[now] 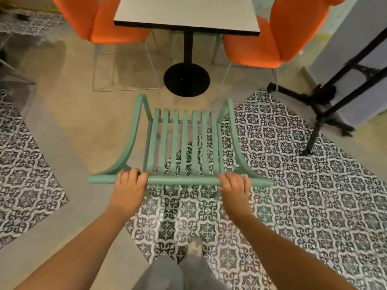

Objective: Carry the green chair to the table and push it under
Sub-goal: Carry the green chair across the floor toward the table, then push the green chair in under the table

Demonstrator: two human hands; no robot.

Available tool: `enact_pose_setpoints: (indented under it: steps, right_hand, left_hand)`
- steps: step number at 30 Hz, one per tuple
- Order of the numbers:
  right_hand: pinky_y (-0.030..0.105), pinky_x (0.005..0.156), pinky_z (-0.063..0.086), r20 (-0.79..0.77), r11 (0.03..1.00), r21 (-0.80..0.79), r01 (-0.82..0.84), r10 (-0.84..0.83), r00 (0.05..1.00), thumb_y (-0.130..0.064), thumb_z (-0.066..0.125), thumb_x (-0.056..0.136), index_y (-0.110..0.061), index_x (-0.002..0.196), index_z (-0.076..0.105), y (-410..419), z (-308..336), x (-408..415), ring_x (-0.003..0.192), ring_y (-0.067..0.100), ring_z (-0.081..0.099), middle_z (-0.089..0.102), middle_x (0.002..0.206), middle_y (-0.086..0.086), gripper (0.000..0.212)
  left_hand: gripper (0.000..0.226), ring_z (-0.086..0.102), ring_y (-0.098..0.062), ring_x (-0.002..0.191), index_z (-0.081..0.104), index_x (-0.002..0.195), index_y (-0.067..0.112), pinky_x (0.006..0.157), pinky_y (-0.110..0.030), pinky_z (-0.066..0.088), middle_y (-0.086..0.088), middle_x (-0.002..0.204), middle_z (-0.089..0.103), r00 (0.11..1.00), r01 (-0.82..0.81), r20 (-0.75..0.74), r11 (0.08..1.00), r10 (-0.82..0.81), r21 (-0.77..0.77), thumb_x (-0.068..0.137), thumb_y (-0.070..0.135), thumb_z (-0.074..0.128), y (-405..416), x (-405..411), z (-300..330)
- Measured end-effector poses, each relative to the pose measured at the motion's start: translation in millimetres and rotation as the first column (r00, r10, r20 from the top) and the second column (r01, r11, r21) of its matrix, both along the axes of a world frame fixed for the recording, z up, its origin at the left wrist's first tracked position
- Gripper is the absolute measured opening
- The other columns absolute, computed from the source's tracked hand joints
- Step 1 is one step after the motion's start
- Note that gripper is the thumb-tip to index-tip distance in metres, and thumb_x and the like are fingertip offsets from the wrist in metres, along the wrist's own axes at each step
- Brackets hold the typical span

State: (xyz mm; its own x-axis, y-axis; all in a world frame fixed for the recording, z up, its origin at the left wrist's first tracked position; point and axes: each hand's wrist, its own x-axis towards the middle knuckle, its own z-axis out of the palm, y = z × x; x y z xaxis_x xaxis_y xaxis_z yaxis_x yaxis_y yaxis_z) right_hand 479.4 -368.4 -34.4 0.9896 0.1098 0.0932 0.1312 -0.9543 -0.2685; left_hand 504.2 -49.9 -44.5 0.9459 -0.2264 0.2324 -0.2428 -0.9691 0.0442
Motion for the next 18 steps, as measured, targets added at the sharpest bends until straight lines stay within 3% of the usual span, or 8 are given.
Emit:
enact_pose_setpoints:
  steps: [3, 6, 12, 18]
  right_hand:
    - [0.046, 0.108, 0.008, 0.0, 0.996, 0.075, -0.045, 0.045, 0.999, -0.027, 0.04, 0.094, -0.021, 0.126, 0.048, -9.7, -5.2, 35.2, 0.116, 0.018, 0.04, 0.058, 0.115, -0.001, 0.033]
    - [0.049, 0.104, 0.017, -0.012, 0.997, 0.039, -0.073, 0.074, 0.997, -0.017, 0.05, 0.094, -0.02, 0.128, 0.048, -15.5, -9.7, 77.5, 0.114, 0.021, 0.042, 0.058, 0.117, 0.0, 0.034]
    - [0.05, 0.099, 0.027, -0.026, 0.999, 0.013, -0.038, 0.039, 0.999, -0.028, 0.035, 0.094, -0.017, 0.125, 0.05, -12.2, -10.1, 180.8, 0.108, 0.026, 0.048, 0.059, 0.115, 0.002, 0.037]
    - [0.041, 0.102, 0.017, -0.034, 0.999, 0.002, -0.05, 0.051, 0.998, -0.027, 0.031, 0.094, -0.019, 0.124, 0.053, 5.4, -2.1, 292.1, 0.108, 0.021, 0.043, 0.059, 0.113, 0.0, 0.038]
  left_hand:
    - [0.023, 0.044, -0.034, 0.082, 0.06, 0.102, 0.007, 0.084, -0.055, 0.042, -0.013, 0.088, 0.054, 0.999, 0.023, -0.023, 1.0, -0.023, 0.007, 0.085, 0.017, 0.049, 2.5, 38.9, 3.5]
    - [0.026, 0.042, -0.033, 0.082, 0.059, 0.102, 0.007, 0.083, -0.053, 0.04, -0.013, 0.089, 0.053, 0.998, 0.05, -0.029, 0.999, -0.05, 0.006, 0.084, 0.022, 0.046, 1.4, 82.5, 5.8]
    - [0.026, 0.047, -0.036, 0.081, 0.059, 0.104, 0.008, 0.083, -0.055, 0.042, -0.015, 0.091, 0.055, 0.997, 0.045, -0.057, 0.999, -0.045, 0.006, 0.081, 0.018, 0.052, -0.3, 189.9, 8.6]
    - [0.03, 0.05, -0.039, 0.081, 0.06, 0.105, 0.007, 0.082, -0.052, 0.04, -0.017, 0.092, 0.057, 0.991, 0.048, -0.126, 0.996, -0.038, 0.076, 0.082, 0.022, 0.048, 17.3, 305.7, 12.5]
